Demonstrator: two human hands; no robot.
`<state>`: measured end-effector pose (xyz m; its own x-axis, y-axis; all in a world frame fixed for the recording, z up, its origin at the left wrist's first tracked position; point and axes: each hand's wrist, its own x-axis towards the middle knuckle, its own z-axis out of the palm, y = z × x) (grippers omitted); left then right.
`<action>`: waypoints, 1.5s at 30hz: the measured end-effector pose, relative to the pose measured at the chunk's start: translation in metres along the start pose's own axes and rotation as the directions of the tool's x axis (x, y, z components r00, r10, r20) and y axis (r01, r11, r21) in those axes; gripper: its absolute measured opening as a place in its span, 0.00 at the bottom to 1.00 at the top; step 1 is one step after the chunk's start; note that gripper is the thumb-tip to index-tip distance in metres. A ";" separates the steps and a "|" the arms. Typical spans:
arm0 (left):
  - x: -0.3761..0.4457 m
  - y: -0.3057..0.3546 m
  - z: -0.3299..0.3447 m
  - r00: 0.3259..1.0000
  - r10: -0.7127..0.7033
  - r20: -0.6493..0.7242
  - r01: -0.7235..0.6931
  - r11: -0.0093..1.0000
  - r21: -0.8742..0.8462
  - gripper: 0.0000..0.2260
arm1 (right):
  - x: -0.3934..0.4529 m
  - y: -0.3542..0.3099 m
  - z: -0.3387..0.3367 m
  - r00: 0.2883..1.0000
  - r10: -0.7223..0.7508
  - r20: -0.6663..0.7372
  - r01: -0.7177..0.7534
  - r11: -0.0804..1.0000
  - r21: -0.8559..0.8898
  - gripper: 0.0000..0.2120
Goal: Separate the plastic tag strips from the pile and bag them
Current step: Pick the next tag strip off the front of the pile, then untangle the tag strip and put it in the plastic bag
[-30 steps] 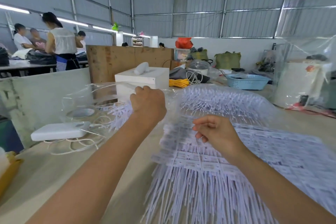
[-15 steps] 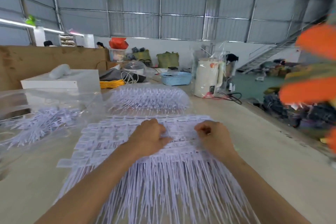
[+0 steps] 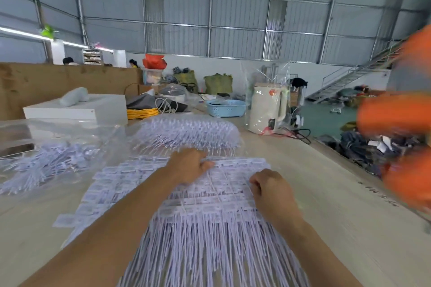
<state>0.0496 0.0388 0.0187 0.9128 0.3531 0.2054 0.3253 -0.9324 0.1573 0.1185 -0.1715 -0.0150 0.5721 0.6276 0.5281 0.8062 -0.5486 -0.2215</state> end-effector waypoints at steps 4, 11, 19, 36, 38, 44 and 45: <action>0.019 -0.004 0.001 0.996 0.024 0.091 -0.015 0.995 -0.094 0.14 | 0.000 -0.004 0.000 0.998 0.008 -0.067 -0.007 1.000 0.028 0.10; 0.023 -0.001 -0.025 0.989 0.107 0.104 -0.108 0.994 0.003 0.13 | 0.000 -0.009 -0.013 0.988 0.075 -0.138 -0.054 0.987 0.151 0.07; -0.008 0.008 -0.090 0.970 0.227 -0.092 -0.235 0.968 -0.092 0.13 | 0.000 -0.003 -0.024 0.975 0.152 -0.162 -0.082 0.924 0.373 0.03; -0.087 0.012 -0.085 0.970 0.046 -0.238 -0.129 0.928 -0.349 0.02 | -0.001 0.001 -0.015 0.975 0.220 0.018 -0.207 0.886 0.415 0.21; -0.094 0.017 -0.098 0.954 0.031 -0.299 -0.146 0.918 -0.369 0.01 | -0.001 0.000 -0.018 0.973 0.229 -0.005 -0.204 0.878 0.432 0.19; -0.113 0.016 -0.123 0.968 0.083 -0.238 -0.208 0.795 -0.570 0.05 | -0.006 -0.011 -0.052 0.964 0.262 -0.044 -0.115 0.561 0.819 0.10; -0.113 0.013 -0.123 0.976 0.100 -0.196 -0.200 0.775 -0.600 0.06 | -0.008 -0.009 -0.061 0.982 0.187 0.032 -0.117 0.464 0.878 0.10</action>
<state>-0.0792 -0.0039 0.1164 0.8744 0.2665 0.4054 -0.0787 -0.7466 0.6606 0.0974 -0.2051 0.0333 0.7174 0.5313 0.4505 0.4395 0.1564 -0.8845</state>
